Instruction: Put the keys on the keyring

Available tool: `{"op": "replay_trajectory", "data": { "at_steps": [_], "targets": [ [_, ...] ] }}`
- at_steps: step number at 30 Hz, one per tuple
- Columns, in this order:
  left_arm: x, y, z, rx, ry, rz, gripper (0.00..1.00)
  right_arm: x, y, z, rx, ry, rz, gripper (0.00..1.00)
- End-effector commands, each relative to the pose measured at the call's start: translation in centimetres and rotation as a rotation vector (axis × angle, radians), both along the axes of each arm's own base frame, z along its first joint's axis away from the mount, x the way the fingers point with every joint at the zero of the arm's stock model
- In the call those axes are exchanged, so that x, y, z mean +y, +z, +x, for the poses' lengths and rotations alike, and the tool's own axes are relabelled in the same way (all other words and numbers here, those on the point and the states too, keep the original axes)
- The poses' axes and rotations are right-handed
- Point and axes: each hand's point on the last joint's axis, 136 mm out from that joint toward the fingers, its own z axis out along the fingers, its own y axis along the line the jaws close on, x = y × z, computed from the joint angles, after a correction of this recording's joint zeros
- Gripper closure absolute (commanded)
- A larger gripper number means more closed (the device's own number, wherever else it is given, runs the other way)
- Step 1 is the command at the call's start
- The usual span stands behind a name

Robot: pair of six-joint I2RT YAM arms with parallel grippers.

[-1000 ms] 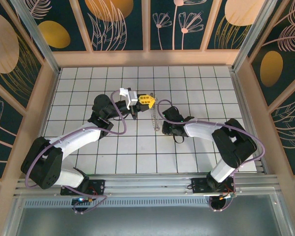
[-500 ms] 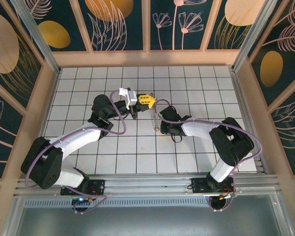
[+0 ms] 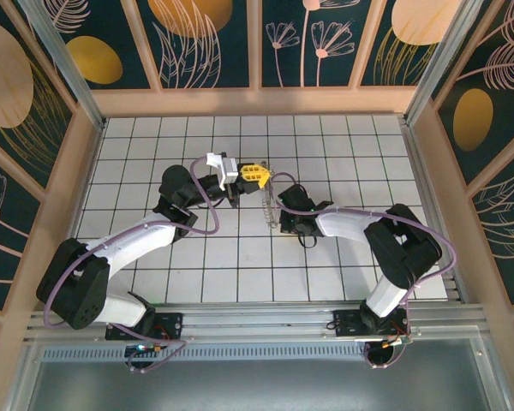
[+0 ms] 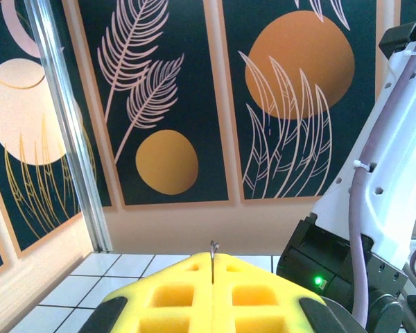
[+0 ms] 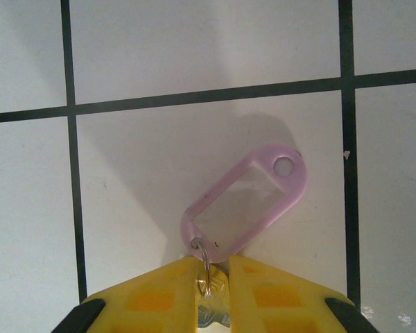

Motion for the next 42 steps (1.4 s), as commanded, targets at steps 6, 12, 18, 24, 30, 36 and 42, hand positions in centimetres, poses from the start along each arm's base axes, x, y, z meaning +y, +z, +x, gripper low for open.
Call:
{"op": "replay_trajectory", "data": {
  "at_steps": [6, 12, 18, 24, 30, 36, 42],
  "targets": [
    [0.0, 1.7, -0.8, -0.049, -0.028, -0.042, 1.0, 0.4, 0.1, 0.5, -0.009, -0.006, -0.011, 0.78],
    [-0.1, 1.6, -0.7, -0.044, -0.031, -0.042, 1.0, 0.6, 0.5, 0.8, -0.02, -0.007, -0.01, 0.78],
    [-0.2, 1.5, -0.7, -0.042, -0.033, -0.041, 1.0, 0.7, 0.3, 0.9, -0.017, 0.002, -0.012, 0.78],
    [-0.2, 1.5, -0.6, -0.042, -0.032, -0.041, 1.0, 0.9, 0.1, 0.9, -0.012, 0.005, -0.009, 0.8],
    [-0.2, 1.5, -0.6, -0.04, -0.033, -0.041, 1.0, 0.9, 0.2, 0.9, -0.014, 0.007, -0.009, 0.84],
    [-0.2, 1.4, -0.5, -0.035, -0.032, -0.041, 1.0, 0.7, 1.0, 1.1, -0.035, 0.002, -0.008, 1.0],
    [-0.1, 1.5, -0.6, -0.031, -0.03, -0.036, 1.0, -1.1, 6.0, 3.2, -0.172, -0.025, 0.077, 1.0]
  ]
}}
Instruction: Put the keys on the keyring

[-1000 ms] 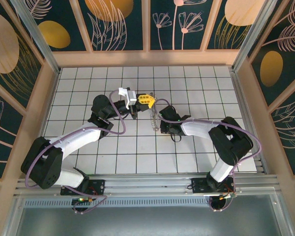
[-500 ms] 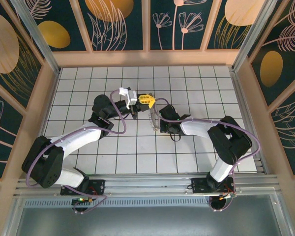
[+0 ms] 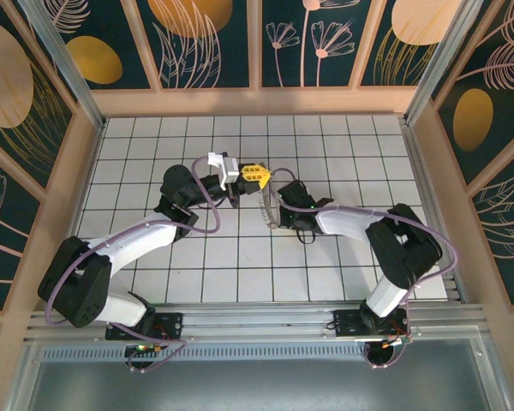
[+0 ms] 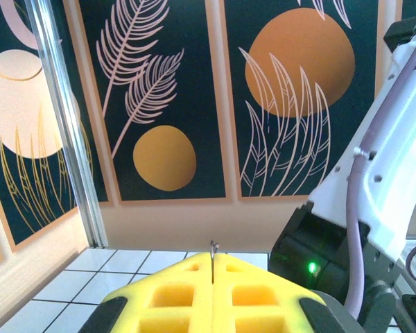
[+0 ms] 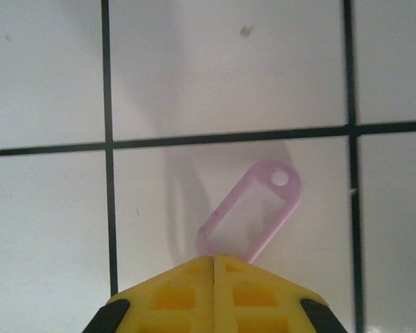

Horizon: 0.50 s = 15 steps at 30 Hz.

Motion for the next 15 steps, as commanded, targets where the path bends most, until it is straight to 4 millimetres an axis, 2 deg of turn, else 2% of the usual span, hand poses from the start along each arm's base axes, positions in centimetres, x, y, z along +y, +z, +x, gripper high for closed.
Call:
{"op": "replay_trajectory", "data": {
  "at_steps": [1, 7, 11, 15],
  "targets": [
    [0.1, 2.0, -0.9, -0.055, -0.026, -0.04, 1.0, -1.6, 5.3, 2.1, -0.154, -0.02, 0.085, 1.0],
    [0.0, 1.5, -0.8, -0.046, -0.02, -0.024, 1.0, -3.2, 13.1, 3.8, -0.366, 0.063, 0.341, 1.0],
    [0.0, 1.1, -0.7, -0.036, -0.016, -0.011, 1.0, -3.9, 16.7, 3.9, -0.472, 0.148, 0.439, 1.0],
    [-0.1, 0.9, -0.6, -0.032, -0.015, -0.002, 1.0, -4.5, 19.8, 3.0, -0.568, 0.252, 0.56, 1.0]
  ]
}}
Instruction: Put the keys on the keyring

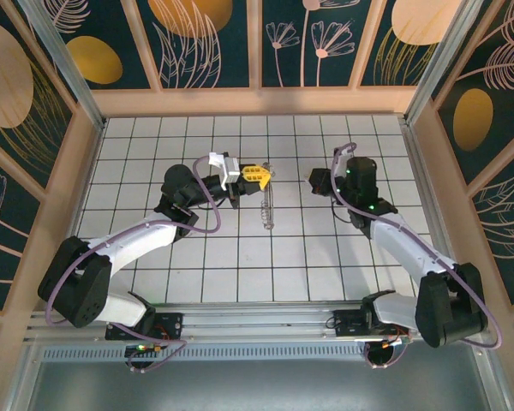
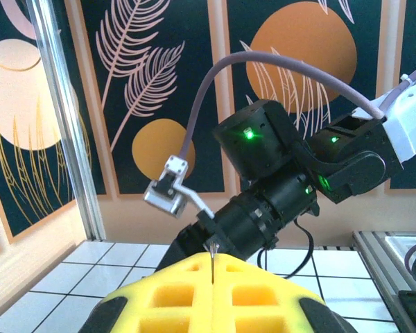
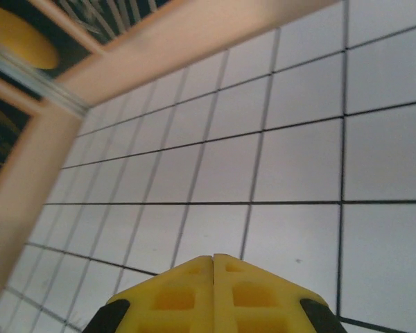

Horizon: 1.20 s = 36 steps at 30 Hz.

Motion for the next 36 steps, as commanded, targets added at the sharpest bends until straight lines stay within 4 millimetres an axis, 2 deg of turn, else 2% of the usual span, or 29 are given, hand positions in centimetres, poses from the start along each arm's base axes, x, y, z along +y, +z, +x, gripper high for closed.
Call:
{"op": "replay_trajectory", "data": {
  "at_steps": [1, 6, 17, 24, 36],
  "targets": [
    [-0.1, 1.4, -0.7, -0.052, -0.018, -0.013, 1.0, 1.1, 3.8, -1.8, -0.165, 0.189, 0.105, 1.0],
    [-0.2, 1.0, -0.5, -0.043, -0.016, 0.005, 1.0, 0.6, 6.2, -3.6, -0.276, 0.281, 0.192, 1.0],
    [-1.1, 0.3, 0.0, -0.015, -0.046, 0.041, 1.0, 1.2, 9.2, -6.9, -0.423, 0.406, 0.247, 1.0],
    [-2.0, -0.2, 0.3, -0.001, -0.076, 0.065, 1.0, 1.4, 10.6, -7.8, -0.475, 0.411, 0.262, 1.0],
    [-3.0, -0.6, 0.8, 0.021, -0.094, 0.087, 1.0, 4.1, 12.8, -8.8, -0.555, 0.464, 0.208, 1.0]
  ]
}}
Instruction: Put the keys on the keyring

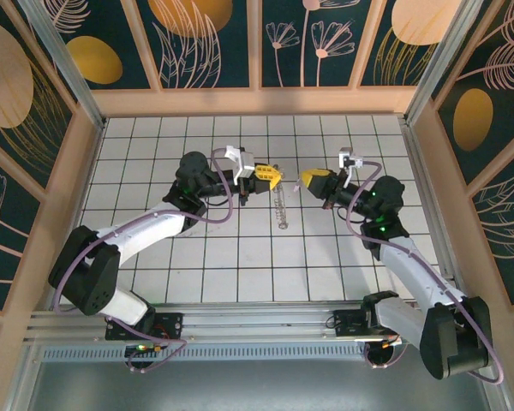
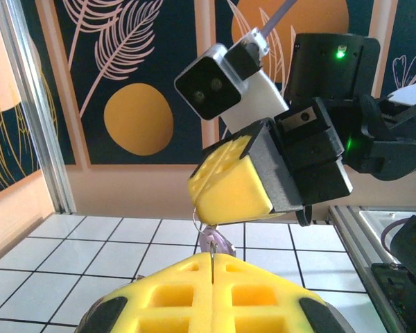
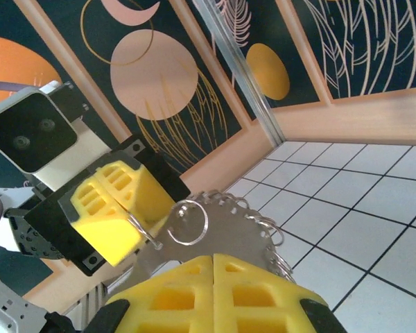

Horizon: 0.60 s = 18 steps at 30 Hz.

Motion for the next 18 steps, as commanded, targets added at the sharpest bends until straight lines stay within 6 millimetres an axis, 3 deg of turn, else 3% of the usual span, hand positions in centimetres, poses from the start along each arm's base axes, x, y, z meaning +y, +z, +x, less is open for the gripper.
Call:
{"op": "replay_trajectory", "data": {
  "at_steps": [1, 12, 13, 18],
  "targets": [
    [-0.5, 1.1, -0.2, -0.043, -0.021, -0.013, 1.0, 0.5, 2.8, -0.5, -0.121, -0.006, -0.007, 1.0],
    [-1.0, 0.1, 0.5, 0.013, 0.006, -0.003, 1.0, 2.5, 3.5, -1.2, -0.19, -0.004, -0.049, 1.0],
    [-1.1, 1.1, 0.7, 0.001, 0.008, -0.017, 1.0, 2.5, 3.4, -1.2, -0.193, -0.01, -0.053, 1.0],
    [-1.2, 1.2, 0.8, 0.016, 0.011, -0.027, 1.0, 2.6, 2.6, -1.0, -0.193, -0.041, -0.076, 1.0]
  ]
}}
